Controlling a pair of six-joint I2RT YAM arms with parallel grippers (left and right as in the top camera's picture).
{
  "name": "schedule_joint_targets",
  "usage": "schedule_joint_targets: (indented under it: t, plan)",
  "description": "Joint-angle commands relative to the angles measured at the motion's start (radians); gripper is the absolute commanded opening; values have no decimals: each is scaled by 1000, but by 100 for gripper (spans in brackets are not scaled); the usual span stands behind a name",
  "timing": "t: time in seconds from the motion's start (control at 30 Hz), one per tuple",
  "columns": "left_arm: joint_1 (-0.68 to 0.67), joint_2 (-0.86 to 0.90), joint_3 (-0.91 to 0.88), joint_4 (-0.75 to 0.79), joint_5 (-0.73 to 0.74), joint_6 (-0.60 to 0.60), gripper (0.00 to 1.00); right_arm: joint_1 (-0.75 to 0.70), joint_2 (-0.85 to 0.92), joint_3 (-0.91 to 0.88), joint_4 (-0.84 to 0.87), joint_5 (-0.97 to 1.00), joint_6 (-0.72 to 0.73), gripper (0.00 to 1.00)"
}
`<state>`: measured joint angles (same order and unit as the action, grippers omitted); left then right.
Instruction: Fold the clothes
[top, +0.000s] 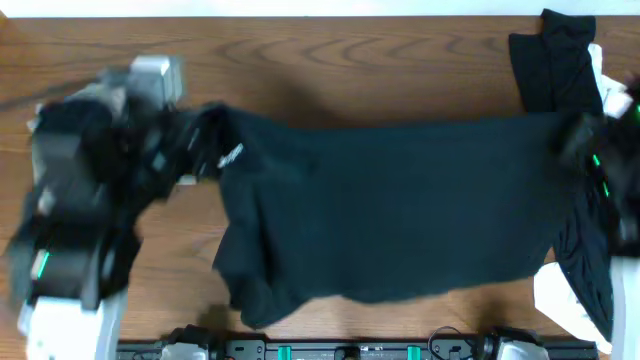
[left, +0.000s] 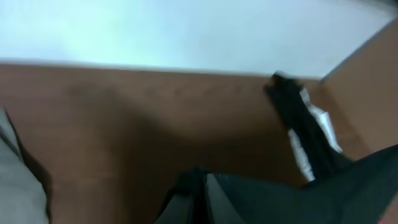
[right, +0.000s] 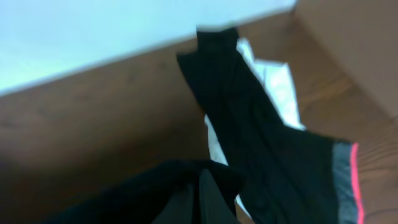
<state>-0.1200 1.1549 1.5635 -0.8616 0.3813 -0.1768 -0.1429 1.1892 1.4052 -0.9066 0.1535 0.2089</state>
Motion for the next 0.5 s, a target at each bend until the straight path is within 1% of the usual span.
schedule_joint_targets:
  t: [0.0, 0.13, 0.2, 0.27, 0.33, 0.4, 0.47]
  plan:
    - [1, 195, -9, 68, -31, -12, 6, -7, 194, -8, 60, 9, 7, 1]
    - [4, 431, 22, 281, -21, -24, 6, -6, 395, 12, 261, -60, -9, 1]
    - [8, 503, 99, 314, 4, -24, 6, -6, 422, 77, 283, -97, 32, 1]
    - [19, 551, 238, 280, 3, -24, 6, -7, 416, 183, 276, -103, 46, 1]
    - [34, 571, 409, 229, 3, -23, 6, -8, 397, 336, 247, -98, 24, 1]
    - [55, 571, 578, 189, 3, -23, 6, -8, 383, 481, 204, -91, -8, 1]
    - [79, 570, 747, 124, 3, -23, 6, -8, 374, 642, 126, -66, -27, 1]
